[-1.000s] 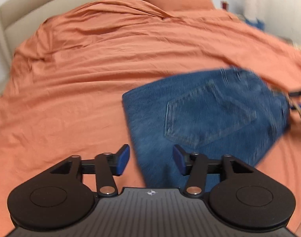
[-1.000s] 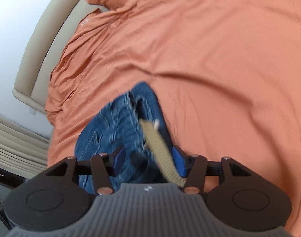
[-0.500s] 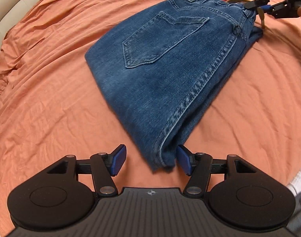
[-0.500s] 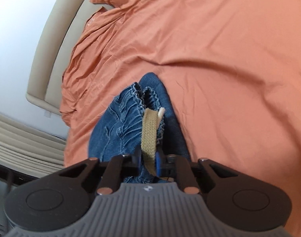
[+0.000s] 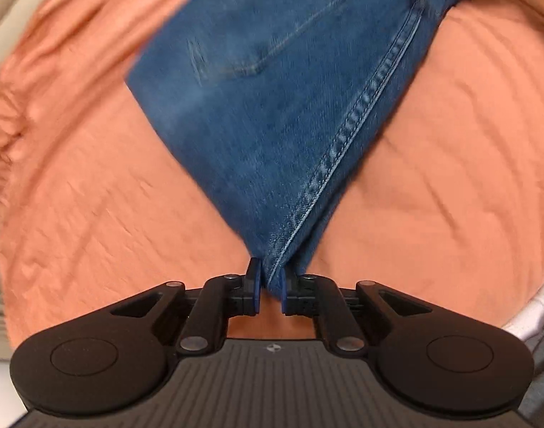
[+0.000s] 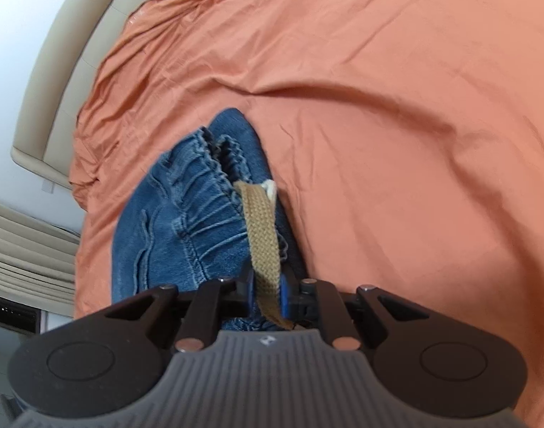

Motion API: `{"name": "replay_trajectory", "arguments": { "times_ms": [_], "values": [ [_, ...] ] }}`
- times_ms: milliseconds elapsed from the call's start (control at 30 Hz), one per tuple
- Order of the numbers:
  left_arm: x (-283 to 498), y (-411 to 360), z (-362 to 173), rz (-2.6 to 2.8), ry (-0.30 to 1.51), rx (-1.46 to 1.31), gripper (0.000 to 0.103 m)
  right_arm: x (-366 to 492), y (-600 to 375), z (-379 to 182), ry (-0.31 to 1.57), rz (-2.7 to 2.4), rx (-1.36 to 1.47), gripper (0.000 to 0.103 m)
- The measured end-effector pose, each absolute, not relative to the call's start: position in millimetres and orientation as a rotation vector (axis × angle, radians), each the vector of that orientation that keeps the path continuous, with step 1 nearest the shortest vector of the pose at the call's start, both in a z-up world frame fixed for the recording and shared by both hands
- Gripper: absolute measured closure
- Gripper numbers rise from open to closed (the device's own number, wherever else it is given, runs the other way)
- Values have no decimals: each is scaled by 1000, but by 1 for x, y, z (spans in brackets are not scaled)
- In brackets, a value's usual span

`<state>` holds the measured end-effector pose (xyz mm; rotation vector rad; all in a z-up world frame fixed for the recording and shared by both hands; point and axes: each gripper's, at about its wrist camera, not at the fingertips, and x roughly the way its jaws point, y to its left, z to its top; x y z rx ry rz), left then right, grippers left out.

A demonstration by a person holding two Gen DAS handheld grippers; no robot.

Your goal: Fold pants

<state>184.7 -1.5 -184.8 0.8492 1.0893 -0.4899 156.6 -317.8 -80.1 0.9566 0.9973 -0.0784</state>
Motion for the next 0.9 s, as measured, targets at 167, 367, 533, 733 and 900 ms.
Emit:
{"name": "replay_trajectory", "arguments": {
  "times_ms": [167, 367, 533, 733, 900],
  "values": [
    [198, 4, -192, -466, 1141, 772, 92, 158, -316, -85, 1016, -78, 930, 96],
    [204, 7, -175, -446, 1184, 745, 85, 155, -311, -74, 1017, -78, 865, 90],
    [197, 11, -171, -368, 1215, 871, 80, 143, -313, -60, 1026, -139, 793, 78],
    [207, 25, -122, -322, 1102, 644, 60, 124, -329, -32, 927, -168, 785, 62],
    [223, 23, -98, -281, 985, 388, 51, 127, -328, -25, 856, -85, 794, 57]
  ]
}}
